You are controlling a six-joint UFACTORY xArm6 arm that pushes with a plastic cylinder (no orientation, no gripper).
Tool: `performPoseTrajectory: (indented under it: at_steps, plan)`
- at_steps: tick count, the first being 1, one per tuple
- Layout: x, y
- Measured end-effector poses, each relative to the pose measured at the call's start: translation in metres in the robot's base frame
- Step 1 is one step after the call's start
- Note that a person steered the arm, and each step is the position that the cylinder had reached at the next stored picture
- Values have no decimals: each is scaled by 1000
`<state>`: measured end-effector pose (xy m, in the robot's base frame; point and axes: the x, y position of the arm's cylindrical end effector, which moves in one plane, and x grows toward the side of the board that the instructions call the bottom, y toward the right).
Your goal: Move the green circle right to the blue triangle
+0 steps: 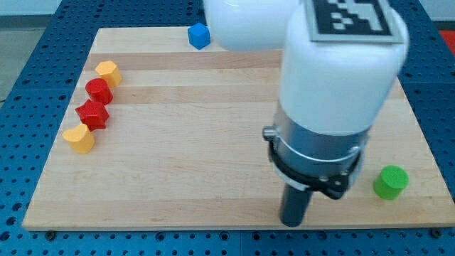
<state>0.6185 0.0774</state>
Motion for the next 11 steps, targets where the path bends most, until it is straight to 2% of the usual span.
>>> performPoseTrajectory:
  at_steps: [3,4,6,9,11]
  plan:
    - [0,155]
    - [-8,179]
    - [-49,144]
    - [-45,74]
    - [-67,40]
